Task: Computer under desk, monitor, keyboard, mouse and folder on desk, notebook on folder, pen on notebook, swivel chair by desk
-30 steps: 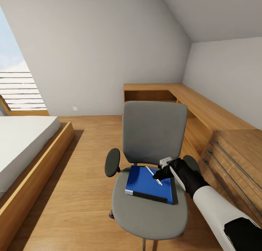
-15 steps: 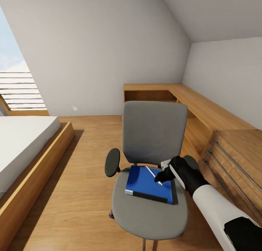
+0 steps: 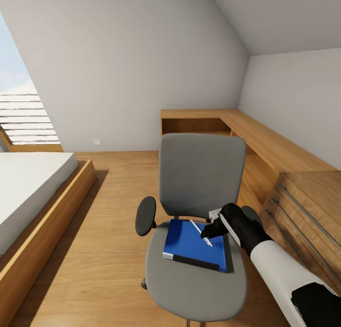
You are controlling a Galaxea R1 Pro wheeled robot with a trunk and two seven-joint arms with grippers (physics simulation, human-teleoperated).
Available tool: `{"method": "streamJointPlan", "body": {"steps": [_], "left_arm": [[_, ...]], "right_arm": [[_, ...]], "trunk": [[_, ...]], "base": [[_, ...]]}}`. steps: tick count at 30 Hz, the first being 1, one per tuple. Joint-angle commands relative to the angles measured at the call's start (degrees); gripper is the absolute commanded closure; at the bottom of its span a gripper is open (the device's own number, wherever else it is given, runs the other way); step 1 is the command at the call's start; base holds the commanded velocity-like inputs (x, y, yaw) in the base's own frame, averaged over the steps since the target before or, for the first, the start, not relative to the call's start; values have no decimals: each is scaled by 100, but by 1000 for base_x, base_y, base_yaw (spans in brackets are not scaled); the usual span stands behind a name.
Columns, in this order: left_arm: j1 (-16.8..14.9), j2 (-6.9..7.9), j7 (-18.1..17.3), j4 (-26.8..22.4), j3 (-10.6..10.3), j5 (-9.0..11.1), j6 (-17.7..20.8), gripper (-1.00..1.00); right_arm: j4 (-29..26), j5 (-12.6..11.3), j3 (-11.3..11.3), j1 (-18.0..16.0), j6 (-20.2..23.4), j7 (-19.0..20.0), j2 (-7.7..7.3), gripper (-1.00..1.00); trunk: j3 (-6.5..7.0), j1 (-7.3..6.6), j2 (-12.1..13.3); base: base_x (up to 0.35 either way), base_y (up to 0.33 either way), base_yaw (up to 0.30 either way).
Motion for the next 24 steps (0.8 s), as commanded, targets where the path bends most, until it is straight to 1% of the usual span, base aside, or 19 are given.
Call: {"method": "streamJointPlan", "body": {"steps": [1, 12, 17, 24], "left_arm": [[-5, -2, -51, 6, 47, -1, -14, -100], [-6, -2, -50, 6, 55, -1, -14, -100], [-3, -2, -50, 6, 56, 1, -14, -100], [-5, -2, -54, 6, 56, -1, -14, -100]], "right_arm": [[-5, -11, 30, -4, 19, 5, -5, -100], [-12, -19, 166, -4, 20, 54, 10, -100], [-16, -10, 189, -4, 14, 57, 11, -100], [-121, 9, 174, -4, -62, 51, -2, -100]], "trunk": [[-5, -1, -2], [-5, -1, -2], [-5, -1, -2], [-131, 153, -283]], "base": [[5, 0, 0], [1, 0, 0], [0, 0, 0], [0, 0, 0]]}}
